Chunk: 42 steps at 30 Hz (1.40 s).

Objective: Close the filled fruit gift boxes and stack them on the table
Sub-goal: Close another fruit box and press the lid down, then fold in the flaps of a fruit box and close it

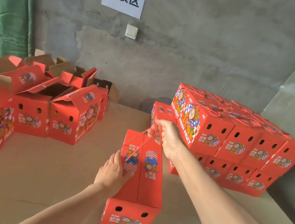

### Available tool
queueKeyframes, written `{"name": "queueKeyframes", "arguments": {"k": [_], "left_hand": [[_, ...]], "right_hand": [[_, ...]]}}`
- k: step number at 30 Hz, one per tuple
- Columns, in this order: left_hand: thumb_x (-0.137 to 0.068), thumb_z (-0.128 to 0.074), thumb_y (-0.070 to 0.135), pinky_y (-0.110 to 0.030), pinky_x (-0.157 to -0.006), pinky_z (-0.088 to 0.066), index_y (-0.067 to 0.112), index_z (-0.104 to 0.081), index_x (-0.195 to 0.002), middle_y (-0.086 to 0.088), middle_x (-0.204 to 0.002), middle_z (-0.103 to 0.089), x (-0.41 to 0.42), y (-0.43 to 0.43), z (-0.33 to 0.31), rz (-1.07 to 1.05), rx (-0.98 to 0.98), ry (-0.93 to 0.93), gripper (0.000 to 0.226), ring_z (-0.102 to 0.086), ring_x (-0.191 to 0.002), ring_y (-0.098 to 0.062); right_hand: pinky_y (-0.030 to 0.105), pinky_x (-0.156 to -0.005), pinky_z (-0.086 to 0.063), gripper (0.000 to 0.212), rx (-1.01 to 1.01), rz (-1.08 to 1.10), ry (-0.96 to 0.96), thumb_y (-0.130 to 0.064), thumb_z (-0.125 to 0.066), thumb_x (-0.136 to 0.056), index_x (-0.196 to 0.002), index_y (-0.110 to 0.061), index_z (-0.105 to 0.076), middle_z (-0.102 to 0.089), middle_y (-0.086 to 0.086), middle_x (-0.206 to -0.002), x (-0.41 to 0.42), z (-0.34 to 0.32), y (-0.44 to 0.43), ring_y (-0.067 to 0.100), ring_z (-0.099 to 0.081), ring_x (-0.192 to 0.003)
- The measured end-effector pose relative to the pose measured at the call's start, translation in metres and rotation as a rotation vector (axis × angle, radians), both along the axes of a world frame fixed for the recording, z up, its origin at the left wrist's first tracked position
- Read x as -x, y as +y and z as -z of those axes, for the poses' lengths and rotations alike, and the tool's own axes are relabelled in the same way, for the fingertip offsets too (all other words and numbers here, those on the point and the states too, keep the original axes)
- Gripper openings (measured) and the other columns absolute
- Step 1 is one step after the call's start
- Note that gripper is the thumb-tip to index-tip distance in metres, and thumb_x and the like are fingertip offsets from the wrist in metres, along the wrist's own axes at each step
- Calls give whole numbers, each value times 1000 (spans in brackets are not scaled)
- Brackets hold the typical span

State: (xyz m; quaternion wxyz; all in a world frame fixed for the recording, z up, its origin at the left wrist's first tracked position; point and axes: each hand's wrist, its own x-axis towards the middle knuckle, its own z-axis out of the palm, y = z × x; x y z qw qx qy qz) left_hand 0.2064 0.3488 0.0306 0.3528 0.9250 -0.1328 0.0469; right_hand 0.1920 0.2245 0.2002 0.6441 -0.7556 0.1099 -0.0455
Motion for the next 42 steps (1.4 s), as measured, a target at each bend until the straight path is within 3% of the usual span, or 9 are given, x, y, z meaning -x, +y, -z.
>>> {"name": "queueKeyframes", "arguments": {"k": [7, 9, 11, 14, 16, 20, 26, 33, 42], "left_hand": [[-82, -62, 27, -30, -102, -38, 20, -19, -148, -8, -139, -42, -6, 34, 35, 275, 230, 244, 79, -45, -125, -24], [-80, -63, 16, -35, -100, -44, 30, -35, -141, -1, -135, -46, -9, 46, 37, 386, 298, 223, 69, -48, -124, -22], [-80, -64, 3, -30, -92, -51, 28, -52, -128, 2, -132, -48, -14, 56, 38, 449, 291, 155, 55, -54, -116, -17], [-80, -64, -3, -22, -86, -52, 15, -60, -123, 0, -130, -48, -18, 61, 40, 476, 271, 105, 47, -60, -101, -12], [-81, -65, 0, -22, -91, -49, 14, -64, -119, 2, -128, -49, -19, 59, 44, 463, 231, 49, 40, -60, -101, -11], [-86, -66, 12, -17, -100, -40, 18, -63, -123, 7, -138, -45, -25, 54, 53, 460, 129, -7, 37, -54, -118, -8], [-87, -61, 8, -4, -88, -36, 10, -53, -130, 5, -132, -49, -60, 17, 48, 463, 15, 8, 44, -57, -110, -9], [-96, -43, 16, -32, -89, -44, 23, -42, -132, 9, -150, -31, -118, -74, 33, 361, -306, -83, 37, -56, -115, -24], [-96, -42, 15, -32, -80, -40, 21, -47, -114, 6, -123, -53, -203, -160, 25, 253, -457, -178, 19, -60, -103, -24]], "right_hand": [[16, -51, -39, 31, 851, -86, 148, -18, -52, -91, -61, -10, -52, -54, 2, -62, 12, 67, 3, 19, -51, -66], [27, -83, -48, 29, 1058, -168, 206, -28, -50, -94, -99, -1, -56, -60, 13, -94, 24, 104, 7, 24, -55, -94], [40, -114, -23, 65, 1177, -262, 273, -36, -46, -95, -149, -13, -16, -33, 17, -146, 40, 142, 13, 31, -30, -136], [41, -117, 4, 67, 1322, -258, 159, -28, -42, -98, -150, -37, -1, 1, 10, -159, 55, 179, 15, 32, 2, -146], [46, -115, -10, 71, 1462, -210, 66, -25, -62, -87, -147, -37, -26, -18, 14, -156, 58, 188, 14, 36, -18, -143], [47, -90, -49, 82, 1456, -98, -14, -33, -88, -52, -128, -33, -57, -57, 10, -132, 52, 205, 11, 32, -53, -121], [48, -81, -54, 44, 1462, -52, -64, -37, -60, -75, -119, -32, -66, -63, 12, -122, 18, 204, -19, 31, -63, -109], [54, -77, -51, 88, 1370, 96, 89, -29, -90, -22, -108, -29, -72, -65, 16, -117, -56, 198, -75, 40, -64, -103], [60, -89, -45, 91, 1368, 215, 20, -7, -84, -36, -123, -19, -63, -56, 21, -130, -151, 219, -136, 47, -50, -120]]}}
